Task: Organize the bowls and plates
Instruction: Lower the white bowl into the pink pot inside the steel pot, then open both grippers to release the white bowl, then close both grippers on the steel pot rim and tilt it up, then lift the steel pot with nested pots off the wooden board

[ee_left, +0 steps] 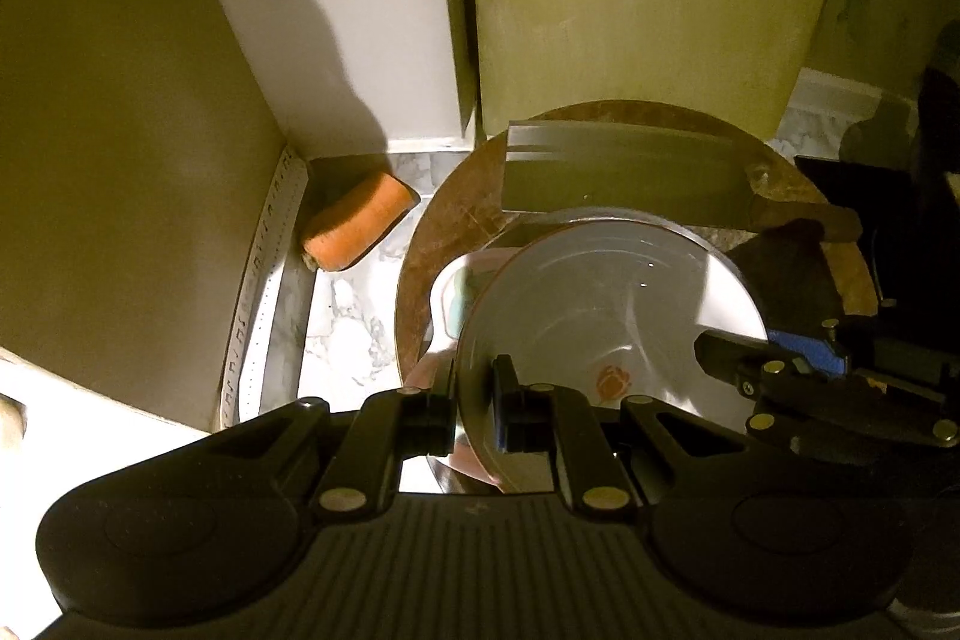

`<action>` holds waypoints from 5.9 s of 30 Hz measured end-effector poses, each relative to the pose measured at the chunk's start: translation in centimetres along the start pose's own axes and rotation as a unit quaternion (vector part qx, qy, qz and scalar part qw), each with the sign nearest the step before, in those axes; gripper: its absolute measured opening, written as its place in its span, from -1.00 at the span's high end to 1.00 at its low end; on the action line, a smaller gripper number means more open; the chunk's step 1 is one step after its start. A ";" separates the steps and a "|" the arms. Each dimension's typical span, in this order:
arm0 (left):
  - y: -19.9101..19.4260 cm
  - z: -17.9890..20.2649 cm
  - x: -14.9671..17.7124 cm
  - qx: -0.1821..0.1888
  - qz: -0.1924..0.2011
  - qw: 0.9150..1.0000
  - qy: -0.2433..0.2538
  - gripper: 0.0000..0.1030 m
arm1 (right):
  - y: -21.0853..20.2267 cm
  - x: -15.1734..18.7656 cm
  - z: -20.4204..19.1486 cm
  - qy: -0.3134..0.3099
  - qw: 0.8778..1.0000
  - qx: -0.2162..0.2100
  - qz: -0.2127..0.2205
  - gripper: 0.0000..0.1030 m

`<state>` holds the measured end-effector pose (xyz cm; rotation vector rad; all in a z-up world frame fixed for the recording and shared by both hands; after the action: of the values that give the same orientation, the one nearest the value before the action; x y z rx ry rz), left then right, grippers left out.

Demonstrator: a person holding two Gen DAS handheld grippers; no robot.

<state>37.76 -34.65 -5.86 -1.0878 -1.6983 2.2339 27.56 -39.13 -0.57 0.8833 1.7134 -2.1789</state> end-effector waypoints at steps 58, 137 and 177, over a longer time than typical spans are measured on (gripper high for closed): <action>-9.7 -0.1 4.4 0.034 0.095 0.995 -0.006 0.78 | -6.3 1.0 -1.4 -0.040 0.999 -0.006 0.036 -0.05; 1.9 -4.1 7.7 0.145 0.058 0.971 -0.183 0.28 | 8.1 -0.3 6.3 0.035 0.993 -0.093 -0.058 0.46; -1.3 -4.7 9.7 0.138 0.090 0.958 -0.233 0.76 | 3.7 2.3 3.4 -0.010 0.997 -0.076 -0.006 0.77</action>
<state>33.16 -25.59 -9.62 -0.7136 -1.3971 2.9162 26.60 -43.02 -4.46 0.8118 1.8504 -2.0262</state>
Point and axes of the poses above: each gripper's, at about its wrist camera, not at the fingertips, and y roughly the way its jaws point, z to its right, x to its underside, the point moved 9 cm from there along y, roughly the way its jaws point, and after that the axes turned 12 degrees about x, right-handed, at the moved point
